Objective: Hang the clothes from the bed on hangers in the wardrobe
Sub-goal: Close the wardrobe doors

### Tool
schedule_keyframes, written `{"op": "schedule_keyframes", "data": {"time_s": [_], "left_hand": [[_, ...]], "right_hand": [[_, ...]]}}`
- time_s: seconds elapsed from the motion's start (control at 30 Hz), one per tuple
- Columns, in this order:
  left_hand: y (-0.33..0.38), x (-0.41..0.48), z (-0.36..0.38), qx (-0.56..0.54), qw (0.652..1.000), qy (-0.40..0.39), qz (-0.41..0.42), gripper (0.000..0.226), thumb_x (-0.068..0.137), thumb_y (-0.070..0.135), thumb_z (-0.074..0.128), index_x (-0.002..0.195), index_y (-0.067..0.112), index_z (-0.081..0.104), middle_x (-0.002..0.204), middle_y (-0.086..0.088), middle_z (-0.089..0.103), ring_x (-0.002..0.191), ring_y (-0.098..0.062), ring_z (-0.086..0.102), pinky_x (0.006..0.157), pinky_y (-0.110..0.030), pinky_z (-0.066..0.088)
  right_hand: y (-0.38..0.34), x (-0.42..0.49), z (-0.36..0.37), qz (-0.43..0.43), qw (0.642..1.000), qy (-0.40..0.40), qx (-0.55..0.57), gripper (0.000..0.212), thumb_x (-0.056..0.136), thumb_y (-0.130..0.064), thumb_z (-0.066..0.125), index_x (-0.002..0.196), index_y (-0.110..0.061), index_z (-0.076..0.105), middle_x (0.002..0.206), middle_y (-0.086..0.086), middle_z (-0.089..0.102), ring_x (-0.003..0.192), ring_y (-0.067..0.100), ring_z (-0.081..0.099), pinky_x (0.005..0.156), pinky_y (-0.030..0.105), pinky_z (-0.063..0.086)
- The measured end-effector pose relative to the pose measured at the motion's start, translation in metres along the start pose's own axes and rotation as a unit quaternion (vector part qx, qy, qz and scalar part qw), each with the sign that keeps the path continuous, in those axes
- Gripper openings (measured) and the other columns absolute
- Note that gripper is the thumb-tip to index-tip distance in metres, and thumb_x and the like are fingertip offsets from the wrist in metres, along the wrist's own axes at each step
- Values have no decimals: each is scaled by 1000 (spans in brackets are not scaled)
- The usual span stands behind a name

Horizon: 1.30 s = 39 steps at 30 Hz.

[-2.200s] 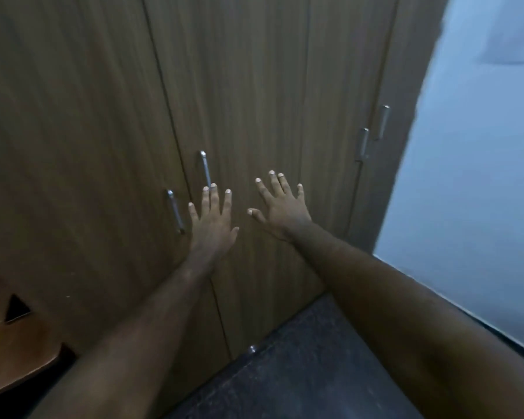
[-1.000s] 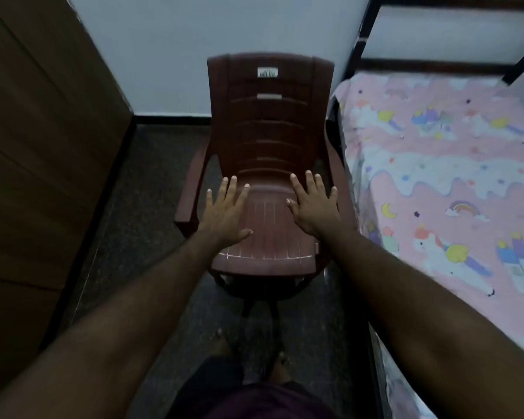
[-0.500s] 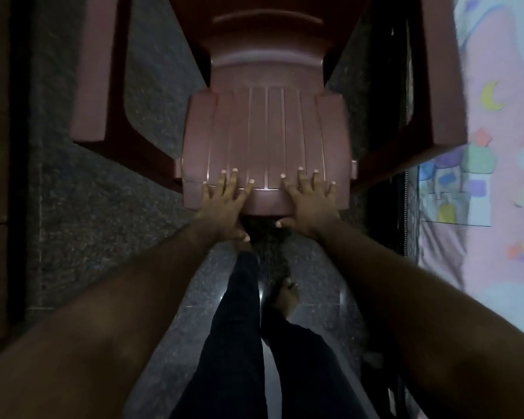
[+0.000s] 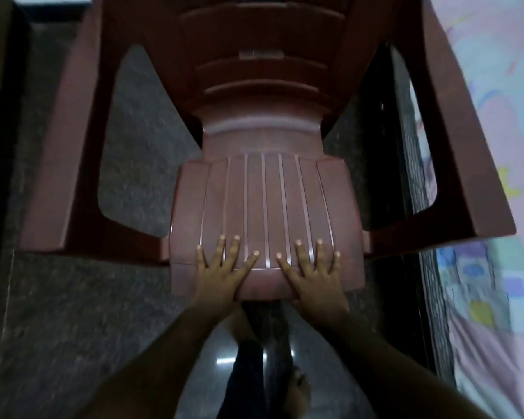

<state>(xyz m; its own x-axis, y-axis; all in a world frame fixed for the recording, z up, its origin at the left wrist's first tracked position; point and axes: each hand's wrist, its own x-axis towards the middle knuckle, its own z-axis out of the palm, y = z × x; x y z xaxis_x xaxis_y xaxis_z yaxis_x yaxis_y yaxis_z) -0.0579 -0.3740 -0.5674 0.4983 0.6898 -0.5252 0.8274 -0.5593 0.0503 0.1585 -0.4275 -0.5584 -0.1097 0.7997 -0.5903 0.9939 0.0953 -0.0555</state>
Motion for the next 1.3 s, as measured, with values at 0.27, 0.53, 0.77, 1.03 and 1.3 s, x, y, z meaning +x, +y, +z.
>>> {"op": "schedule_keyframes", "data": {"time_s": [0.27,0.53,0.77,1.03,1.3], "left_hand": [[-67,105,-98,-4,999,-21,-45,98,84,49,66,153,41,-3,162,-11,-11,146,-46,-7,107,-73,9],[-125,209,-168,8,998,-31,-52,99,82,44,70,153,41,0,163,-7,-11,147,-42,-5,109,-70,18],[-159,291,-217,11,998,-24,-60,97,84,43,68,153,41,0,162,-7,-11,147,-43,-4,109,-70,18],[-183,361,-266,4,996,-38,-76,97,85,43,68,153,41,-2,162,-7,-14,147,-43,-5,110,-70,17],[-198,395,-287,-7,995,-42,-88,97,85,44,68,153,41,-1,162,-7,-13,146,-44,-6,110,-71,16]], "right_hand": [[38,113,-91,45,998,34,26,103,83,-45,68,152,-42,-9,164,10,-8,145,51,-7,108,75,7],[76,218,-165,49,996,60,38,101,87,-39,67,152,-44,-11,163,3,-20,145,46,-17,110,71,0],[116,299,-224,38,997,68,27,101,87,-43,67,152,-42,-10,163,4,-19,146,46,-16,110,72,2],[149,366,-276,35,997,67,24,101,87,-41,67,152,-42,-11,163,5,-17,146,46,-16,110,71,2],[163,402,-300,22,997,64,24,100,88,-42,66,152,-41,-11,163,6,-17,145,46,-18,108,74,-2]]}}
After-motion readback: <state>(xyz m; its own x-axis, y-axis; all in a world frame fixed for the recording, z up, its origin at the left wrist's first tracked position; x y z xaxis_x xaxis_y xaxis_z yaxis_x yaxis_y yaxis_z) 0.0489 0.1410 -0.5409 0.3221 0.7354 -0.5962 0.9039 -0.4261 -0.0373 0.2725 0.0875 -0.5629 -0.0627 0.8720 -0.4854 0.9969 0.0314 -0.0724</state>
